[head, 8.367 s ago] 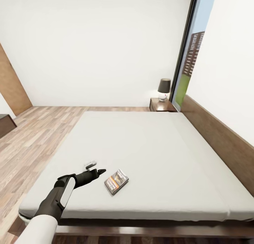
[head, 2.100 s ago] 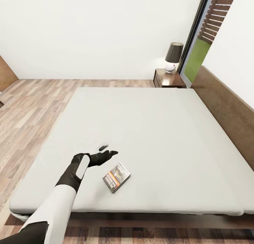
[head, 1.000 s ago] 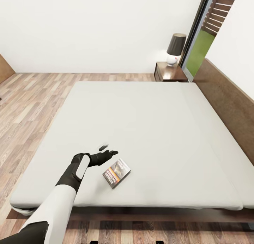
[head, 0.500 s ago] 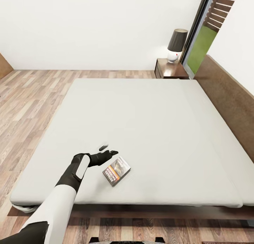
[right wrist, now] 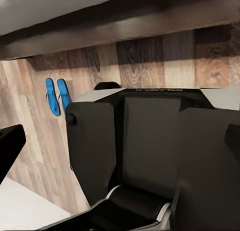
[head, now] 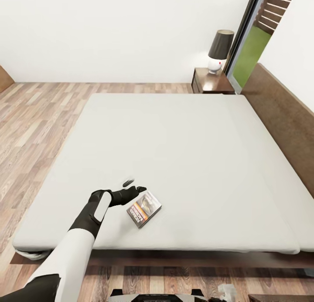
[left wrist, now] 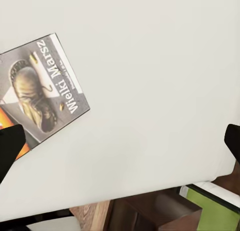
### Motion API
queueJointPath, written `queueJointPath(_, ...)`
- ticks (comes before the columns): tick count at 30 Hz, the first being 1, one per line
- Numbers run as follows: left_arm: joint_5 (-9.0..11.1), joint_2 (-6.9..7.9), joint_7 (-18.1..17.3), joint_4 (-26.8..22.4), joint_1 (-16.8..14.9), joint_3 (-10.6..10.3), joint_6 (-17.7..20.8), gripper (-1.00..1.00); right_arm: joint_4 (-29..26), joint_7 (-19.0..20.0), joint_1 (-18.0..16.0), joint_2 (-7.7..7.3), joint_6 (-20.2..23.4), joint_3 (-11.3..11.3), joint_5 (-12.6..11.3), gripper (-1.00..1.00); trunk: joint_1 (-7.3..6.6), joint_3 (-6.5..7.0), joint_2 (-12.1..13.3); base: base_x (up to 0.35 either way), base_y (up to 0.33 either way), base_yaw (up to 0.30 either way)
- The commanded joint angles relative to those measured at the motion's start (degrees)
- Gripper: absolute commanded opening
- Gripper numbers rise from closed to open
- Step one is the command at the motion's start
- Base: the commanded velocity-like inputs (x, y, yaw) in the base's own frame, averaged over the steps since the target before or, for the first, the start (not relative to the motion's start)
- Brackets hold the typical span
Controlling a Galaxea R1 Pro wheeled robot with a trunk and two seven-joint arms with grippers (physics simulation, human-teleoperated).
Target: In the bedroom, move the book from the bed onto either nightstand, and place the two sandals side by side next to the bed.
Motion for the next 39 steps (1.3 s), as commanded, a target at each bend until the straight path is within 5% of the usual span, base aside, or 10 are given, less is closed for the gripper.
queueJointPath(1, -0.11, -0.1, -0.23, -0.04, -0.03, 0.35, 0.42, 1.0, -1.05, 0.08, 0.0, -0.09, 1.56, 0.28, -0.55, 1.0, 0.03, -0.17, -0.1, 0.0, 0.0, 0.0)
queueJointPath(5, -0.11, -0.16, -0.23, -0.04, -0.04, 0.33, 0.42, 1.0, -3.79, 3.97, 0.0, -0.98, 4.84, 0.32, -0.5, 1.0, 0.03, -0.54, -0.1, 0.0, 0.0, 0.0)
queueJointPath(15, -0.11, -0.4, -0.23, 0.04, 0.01, 0.18, 0.42, 1.0, -4.08, 18.22, 0.0, -3.32, 5.42, 0.34, -0.58, 1.0, 0.03, -1.44, -0.1, 0.0, 0.0, 0.0)
queueJointPath(39, -0.03, -0.44, -0.23, 0.05, 0.02, 0.16, 0.41, 1.0, -3.66, 19.52, 0.0, -4.45, 5.23, 0.43, -0.76, 1.0, 0.03, -3.61, -0.1, 0.0, 0.0, 0.0)
